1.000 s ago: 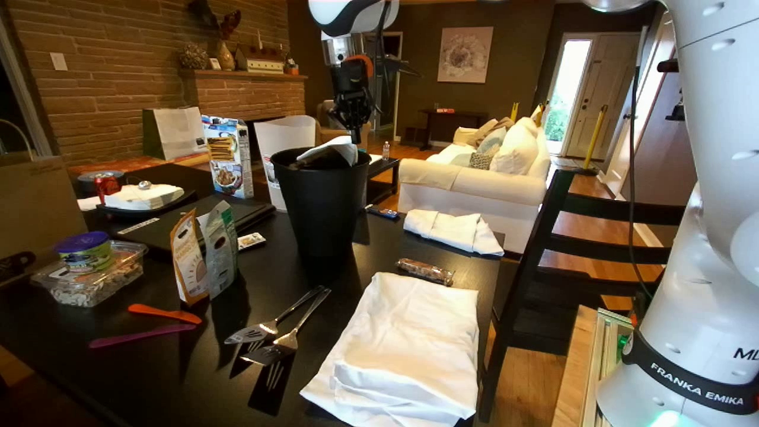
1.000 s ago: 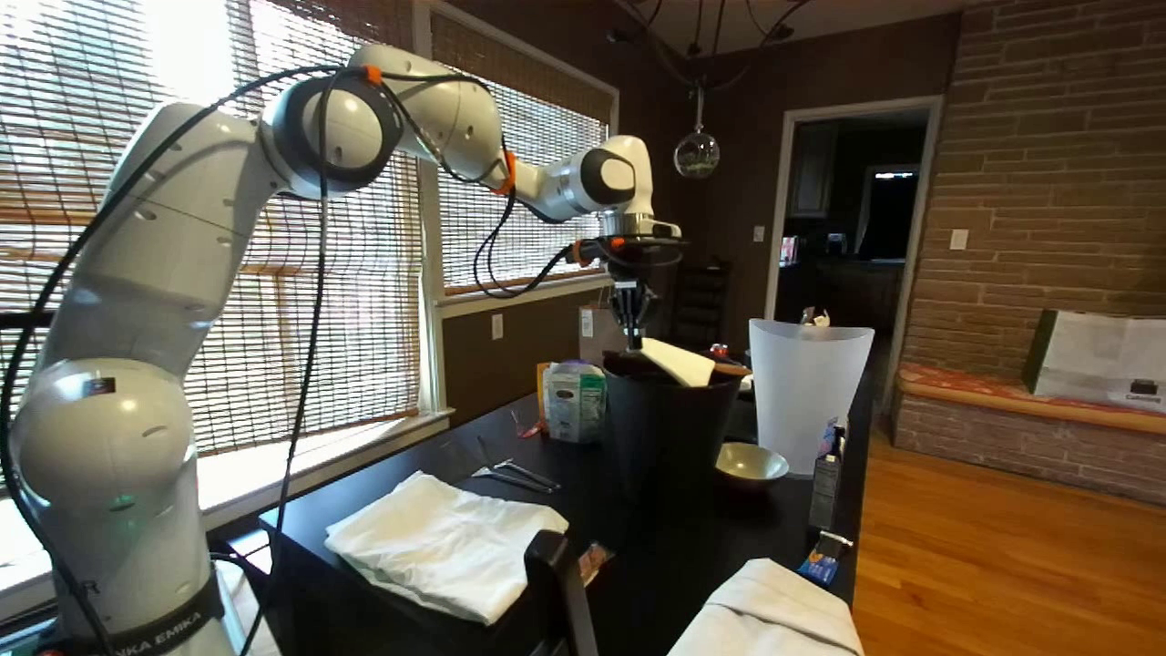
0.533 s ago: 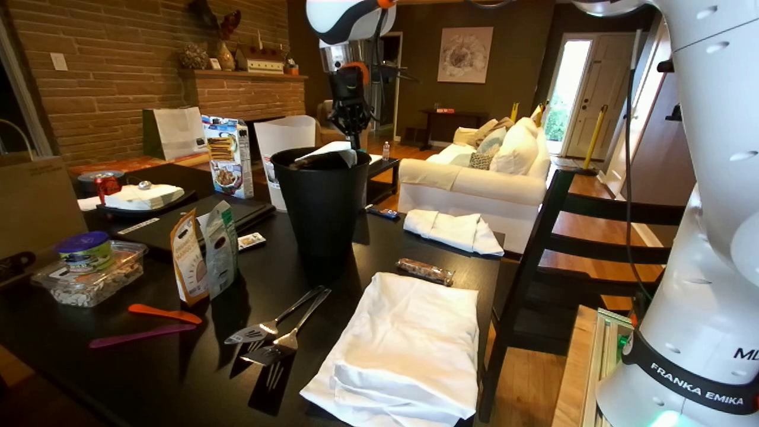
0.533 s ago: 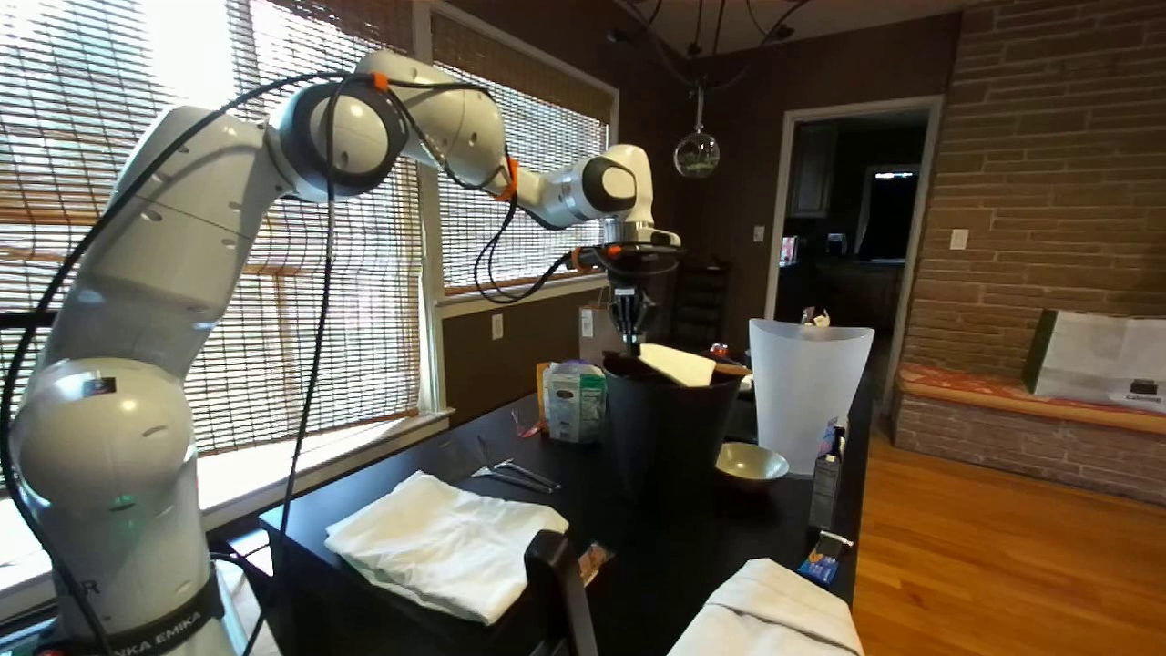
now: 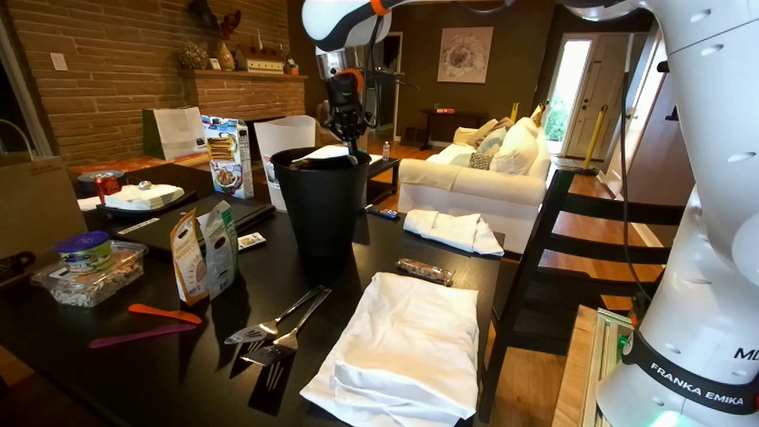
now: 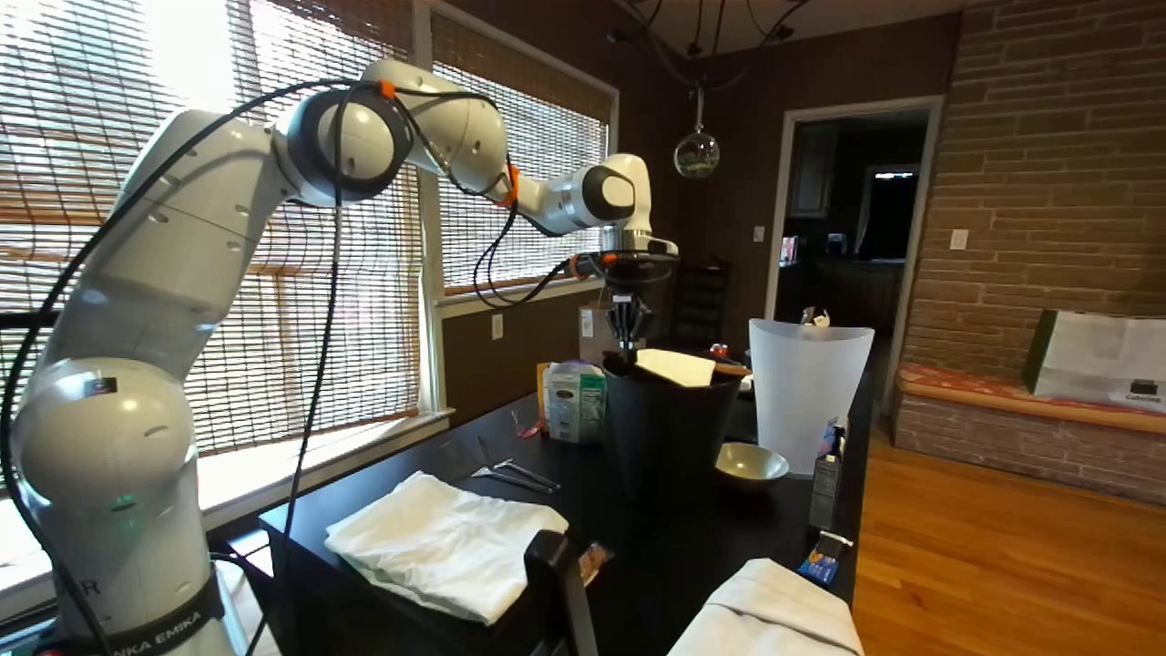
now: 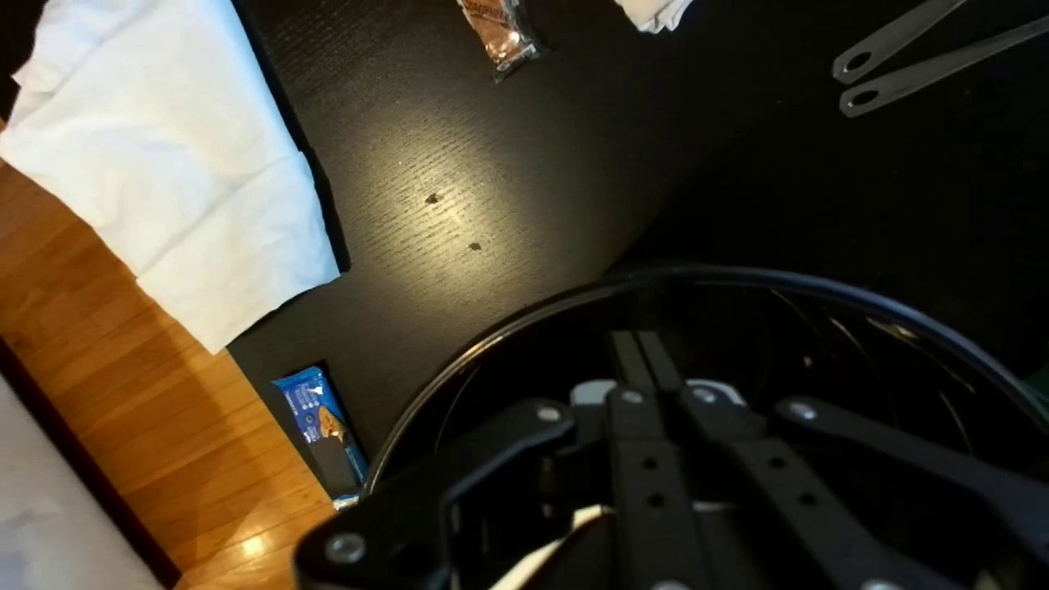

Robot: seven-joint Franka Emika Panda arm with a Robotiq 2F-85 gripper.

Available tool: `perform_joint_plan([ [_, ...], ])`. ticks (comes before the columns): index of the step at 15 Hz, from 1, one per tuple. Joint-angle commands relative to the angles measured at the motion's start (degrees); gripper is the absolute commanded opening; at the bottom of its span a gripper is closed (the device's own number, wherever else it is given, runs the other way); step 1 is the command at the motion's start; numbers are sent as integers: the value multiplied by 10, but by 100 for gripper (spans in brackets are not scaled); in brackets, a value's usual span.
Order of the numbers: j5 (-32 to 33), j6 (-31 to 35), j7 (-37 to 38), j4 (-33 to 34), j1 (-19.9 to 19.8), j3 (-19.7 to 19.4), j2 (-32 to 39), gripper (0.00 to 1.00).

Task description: Put the wooden spoon on the black bin then put the napkin on the spoon.

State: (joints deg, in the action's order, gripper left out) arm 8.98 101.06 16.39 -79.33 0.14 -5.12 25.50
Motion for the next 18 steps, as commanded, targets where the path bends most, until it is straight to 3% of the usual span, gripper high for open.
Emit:
perform_joint_plan([
  [1,-15,-3,15,13,0,3,7,1],
  [8,-26,-2,31,20,-1,3,12,4],
  [9,-26,-4,33,20,0,3,13,28],
  [12,-27,-5,35,22,-1,3,16,38],
  [18,-37,-8,34,23,-1,4,14,81],
])
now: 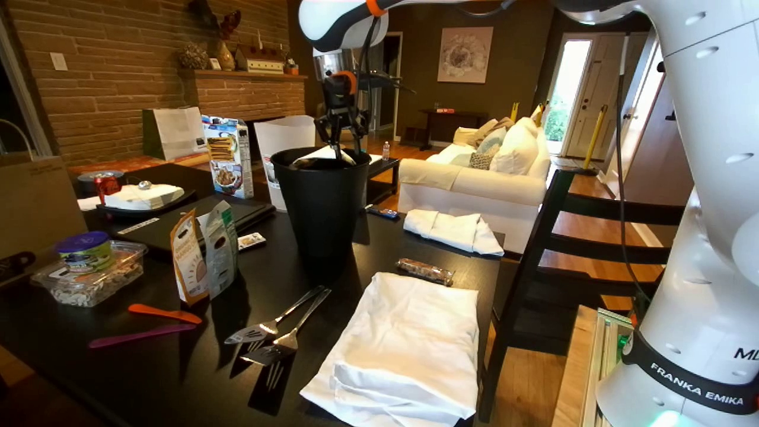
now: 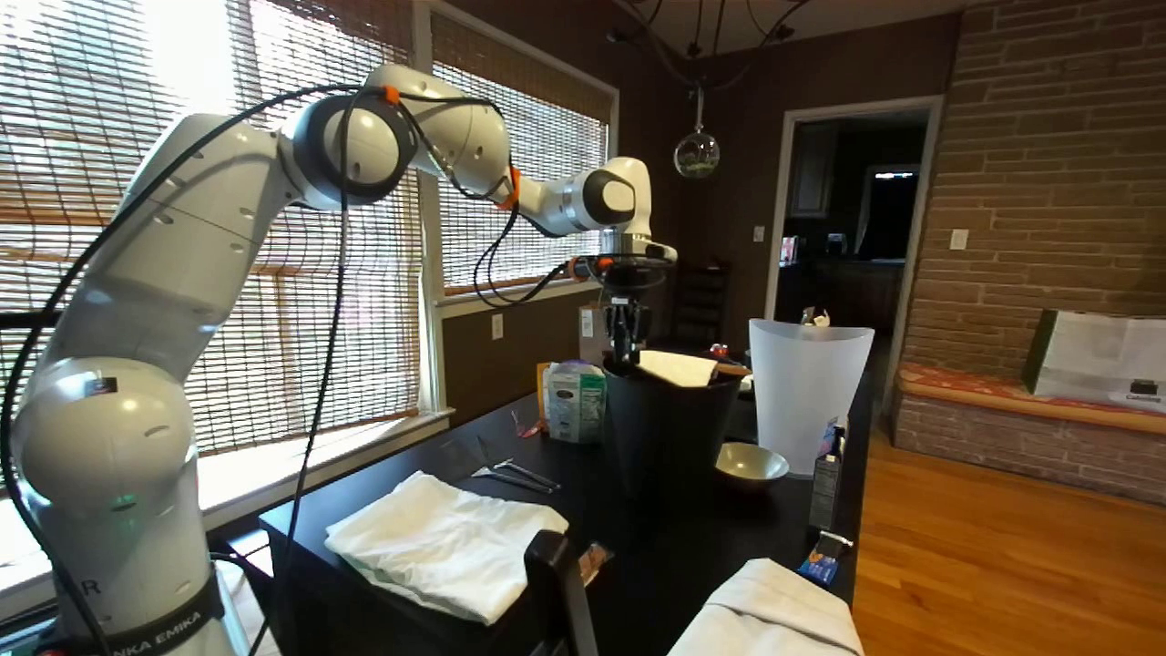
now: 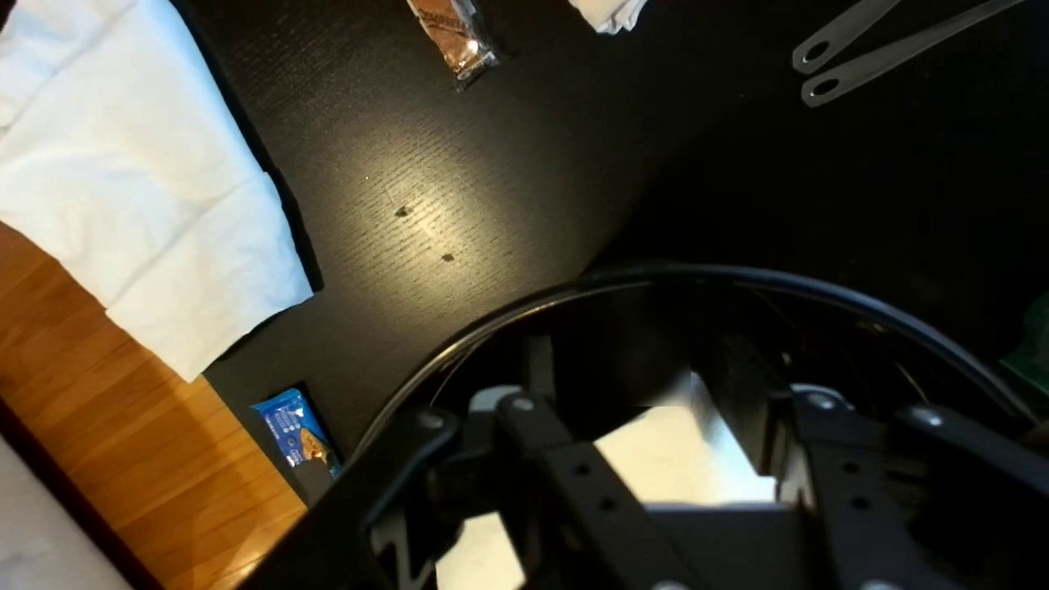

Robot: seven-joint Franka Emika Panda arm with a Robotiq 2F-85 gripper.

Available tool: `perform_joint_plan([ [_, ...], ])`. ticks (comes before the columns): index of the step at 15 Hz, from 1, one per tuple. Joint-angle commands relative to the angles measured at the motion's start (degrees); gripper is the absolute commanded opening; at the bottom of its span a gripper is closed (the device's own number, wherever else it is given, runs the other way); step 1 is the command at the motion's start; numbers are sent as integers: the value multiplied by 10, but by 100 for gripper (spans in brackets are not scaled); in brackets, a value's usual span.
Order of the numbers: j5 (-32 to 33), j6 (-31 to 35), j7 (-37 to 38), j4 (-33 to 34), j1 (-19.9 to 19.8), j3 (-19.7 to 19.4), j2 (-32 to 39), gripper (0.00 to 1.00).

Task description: Put the wooden spoon on the black bin then put the napkin on the spoon.

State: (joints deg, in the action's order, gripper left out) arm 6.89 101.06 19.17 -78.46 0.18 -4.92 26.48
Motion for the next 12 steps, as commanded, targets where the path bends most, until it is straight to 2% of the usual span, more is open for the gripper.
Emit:
perform_joint_plan([
  [1,-18,-9,6,15,-2,2,4,86],
  [2,-19,-10,6,15,-2,2,4,95],
  [4,-23,-10,5,15,-2,2,3,100],
  [12,-29,-5,-51,32,-10,6,-6,100],
])
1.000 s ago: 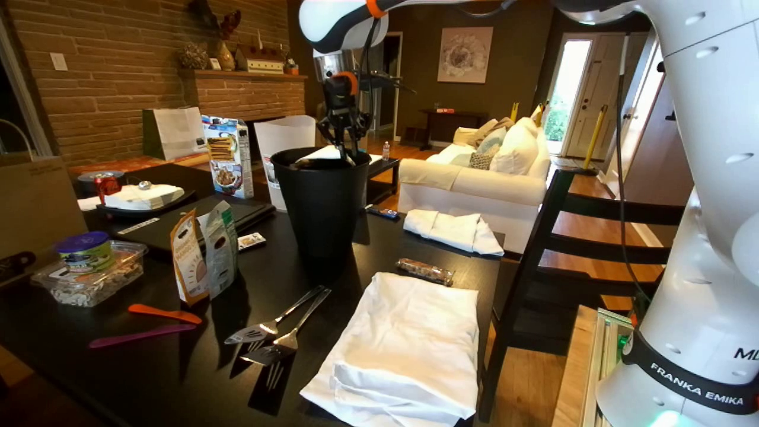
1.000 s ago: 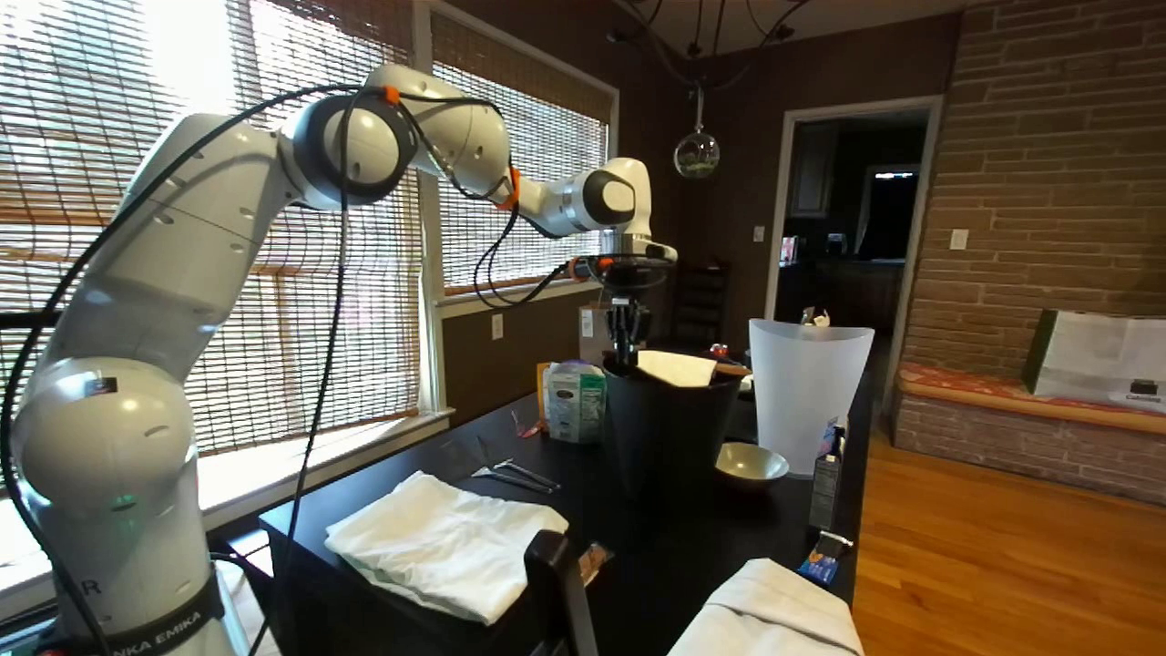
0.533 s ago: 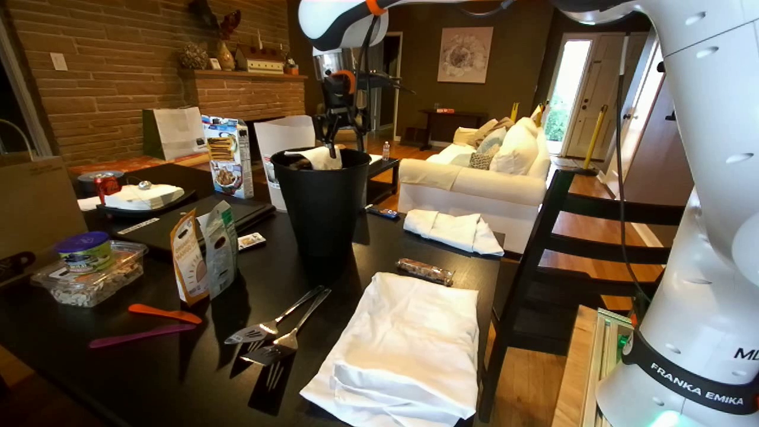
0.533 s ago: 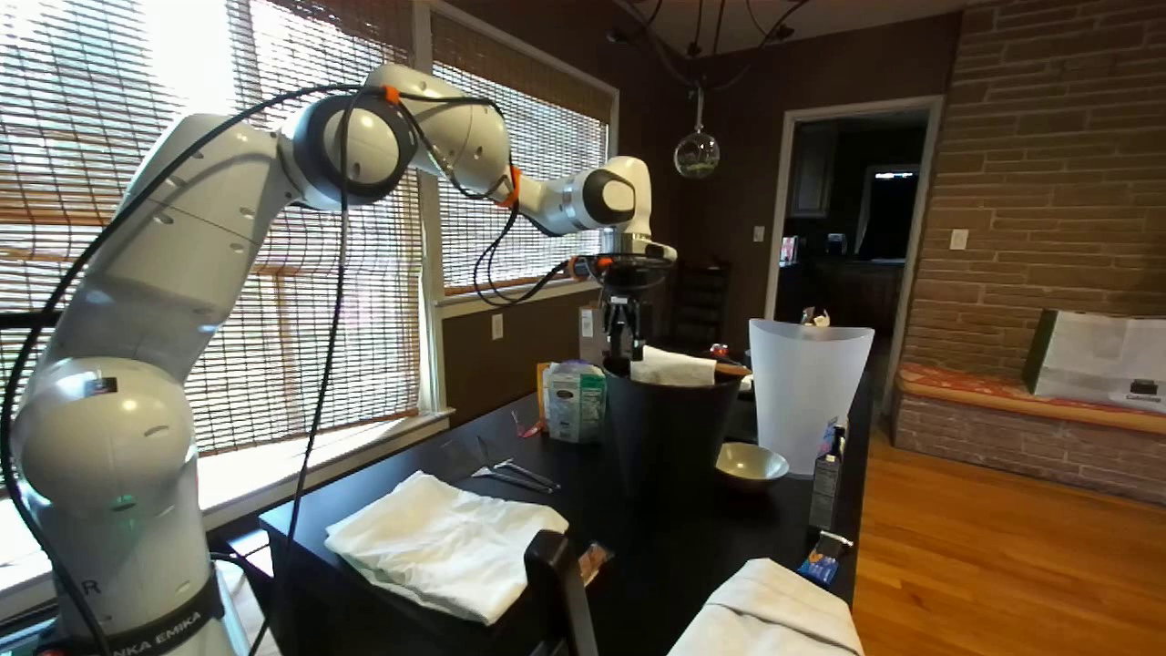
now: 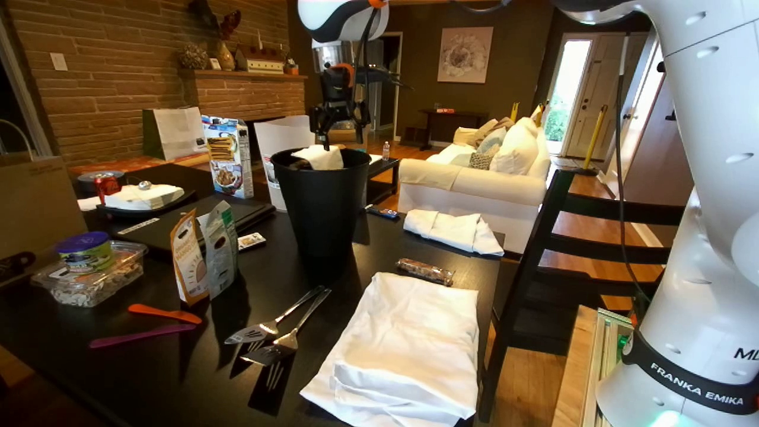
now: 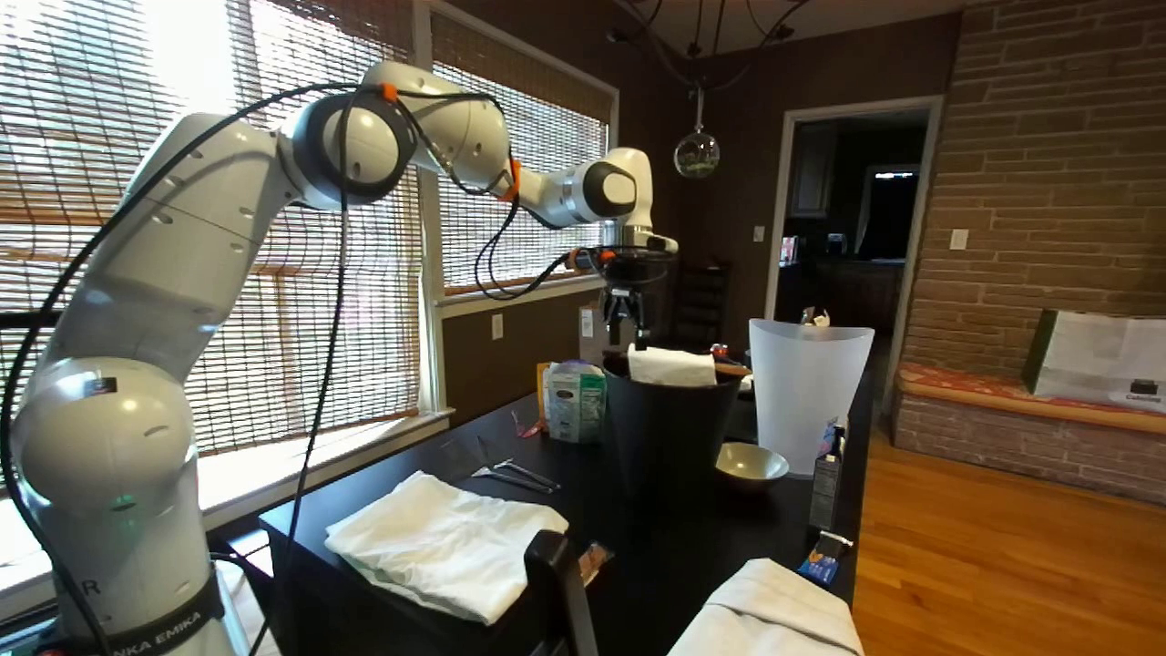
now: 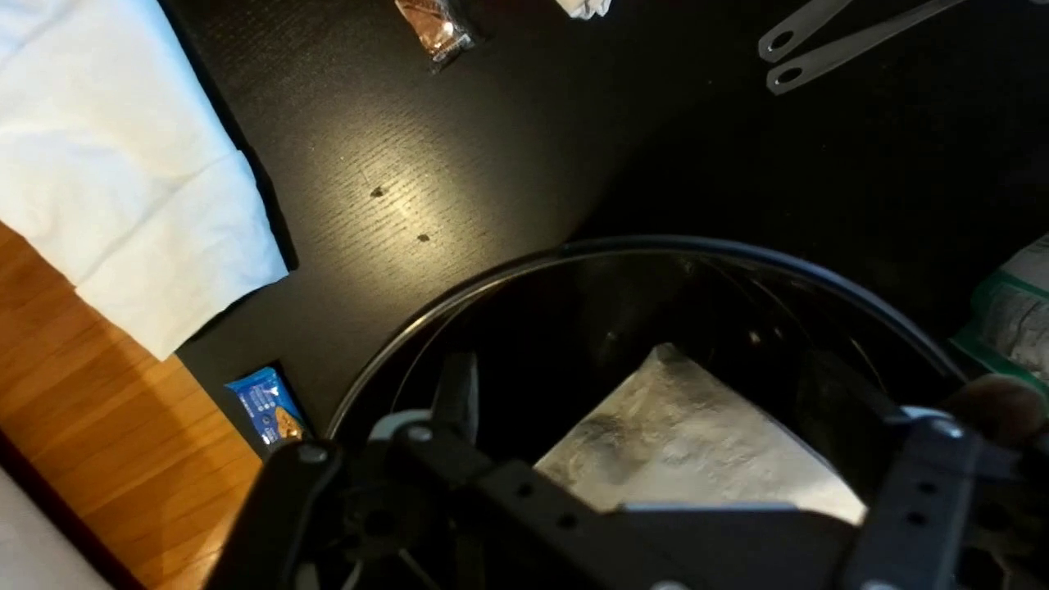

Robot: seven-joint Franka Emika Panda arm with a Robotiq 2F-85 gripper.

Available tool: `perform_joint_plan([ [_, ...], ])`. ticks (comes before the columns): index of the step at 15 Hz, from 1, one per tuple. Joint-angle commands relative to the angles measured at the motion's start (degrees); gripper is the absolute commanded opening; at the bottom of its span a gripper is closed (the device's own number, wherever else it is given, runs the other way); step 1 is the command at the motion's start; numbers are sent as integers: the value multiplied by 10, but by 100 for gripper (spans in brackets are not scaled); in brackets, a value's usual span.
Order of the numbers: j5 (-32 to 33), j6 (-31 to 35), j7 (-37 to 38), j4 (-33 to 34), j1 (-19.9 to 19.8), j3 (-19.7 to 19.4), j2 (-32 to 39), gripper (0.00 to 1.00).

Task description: Put the wooden spoon on the black bin then put the napkin on the spoon.

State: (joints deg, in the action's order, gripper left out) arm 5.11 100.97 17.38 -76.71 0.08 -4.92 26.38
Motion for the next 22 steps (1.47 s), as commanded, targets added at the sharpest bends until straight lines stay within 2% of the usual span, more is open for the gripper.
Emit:
perform_joint_plan([
  [1,-12,-3,-44,18,-11,7,-6,100],
  [9,-20,19,-162,44,-27,16,-30,100],
  [13,-40,50,-207,33,-31,15,-57,100],
  [20,-76,72,-237,12,-35,10,-99,100],
  [22,-59,61,-221,38,-27,6,-79,100],
])
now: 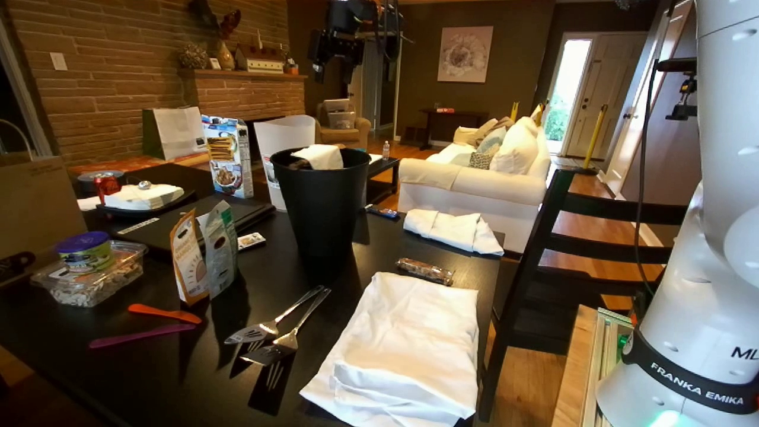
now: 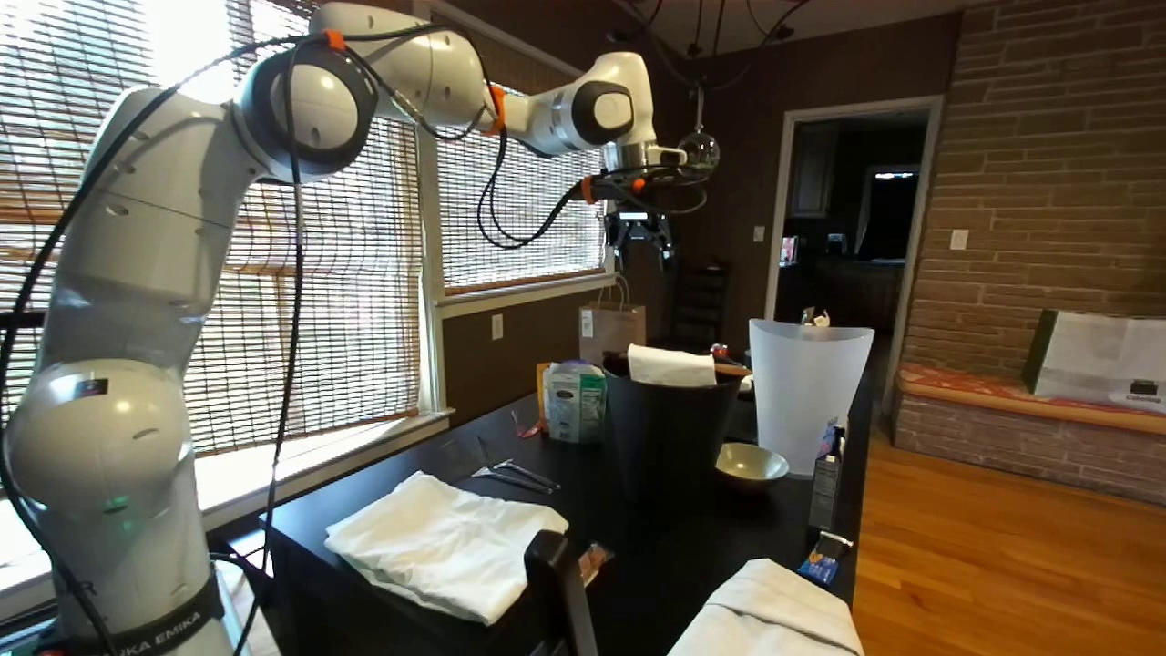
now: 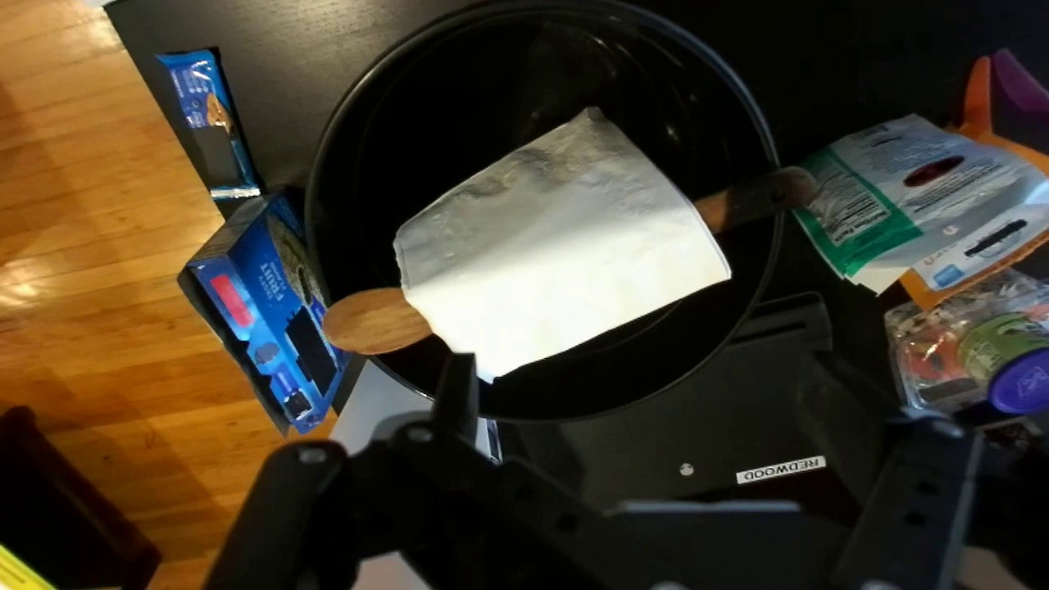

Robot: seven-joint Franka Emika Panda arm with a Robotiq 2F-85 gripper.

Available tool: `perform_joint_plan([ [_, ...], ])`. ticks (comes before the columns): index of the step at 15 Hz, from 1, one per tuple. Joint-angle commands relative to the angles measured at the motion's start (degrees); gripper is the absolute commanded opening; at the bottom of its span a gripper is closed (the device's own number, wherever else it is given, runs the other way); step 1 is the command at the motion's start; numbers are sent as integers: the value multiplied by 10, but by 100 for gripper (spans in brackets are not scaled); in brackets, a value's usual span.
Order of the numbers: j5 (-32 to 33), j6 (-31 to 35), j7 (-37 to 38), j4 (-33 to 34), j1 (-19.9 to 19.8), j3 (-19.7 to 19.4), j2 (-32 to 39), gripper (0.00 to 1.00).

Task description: Put the wooden spoon on the black bin then put the napkin on the spoon.

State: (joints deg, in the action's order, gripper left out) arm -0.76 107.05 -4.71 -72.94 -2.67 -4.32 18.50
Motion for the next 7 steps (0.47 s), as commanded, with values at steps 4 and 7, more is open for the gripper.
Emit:
perform_joint_plan([
  [4,0,0,0,0,0,0,4,100],
  [7,0,0,0,0,0,0,4,100],
])
